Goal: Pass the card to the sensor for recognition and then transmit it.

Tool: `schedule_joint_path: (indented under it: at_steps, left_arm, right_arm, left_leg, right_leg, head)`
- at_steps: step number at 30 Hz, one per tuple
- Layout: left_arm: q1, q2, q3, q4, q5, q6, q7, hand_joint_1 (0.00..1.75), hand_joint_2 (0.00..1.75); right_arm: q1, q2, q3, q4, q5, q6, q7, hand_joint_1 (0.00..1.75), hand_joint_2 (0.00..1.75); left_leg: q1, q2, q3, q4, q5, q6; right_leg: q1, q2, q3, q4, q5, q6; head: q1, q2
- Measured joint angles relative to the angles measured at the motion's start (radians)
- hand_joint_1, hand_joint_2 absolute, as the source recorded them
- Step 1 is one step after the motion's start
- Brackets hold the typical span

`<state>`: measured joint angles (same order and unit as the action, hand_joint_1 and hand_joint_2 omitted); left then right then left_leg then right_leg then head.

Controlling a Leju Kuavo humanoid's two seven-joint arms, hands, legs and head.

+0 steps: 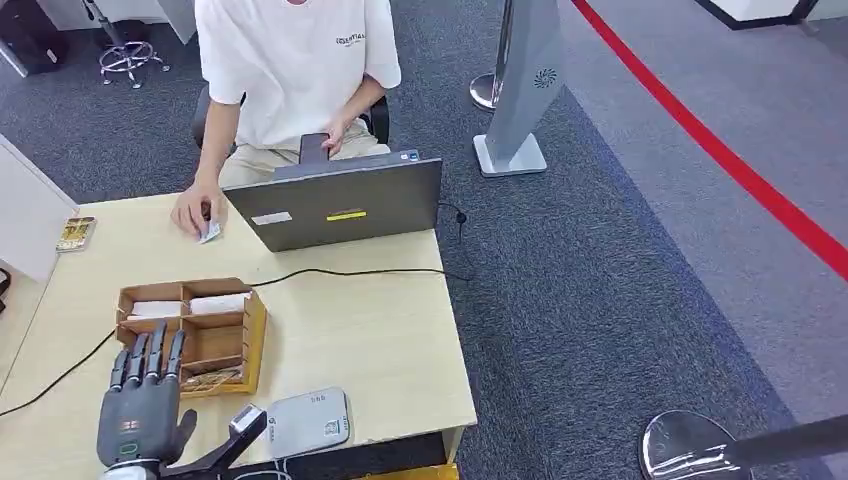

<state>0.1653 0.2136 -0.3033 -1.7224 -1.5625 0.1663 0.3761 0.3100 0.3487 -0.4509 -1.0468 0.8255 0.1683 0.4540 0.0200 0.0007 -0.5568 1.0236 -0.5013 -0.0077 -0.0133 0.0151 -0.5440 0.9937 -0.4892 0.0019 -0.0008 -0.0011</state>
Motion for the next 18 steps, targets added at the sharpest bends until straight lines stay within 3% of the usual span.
schedule_joint_path:
  at_steps: [18]
  left_arm:
    - [-0.008, 0.001, -0.020, 0.000, 0.000, -0.009, 0.015, 0.00, 1.75]
  right_arm:
    - [0.001, 0.000, 0.003, 0.000, 0.000, 0.000, 0.000, 0.00, 1.75]
  left_leg:
    - [0.000, 0.000, 0.000, 0.000, 0.000, 0.000]
  right_leg:
    - [0.000, 0.000, 0.000, 0.000, 0.000, 0.000]
  head:
    - [0.000, 0.000]
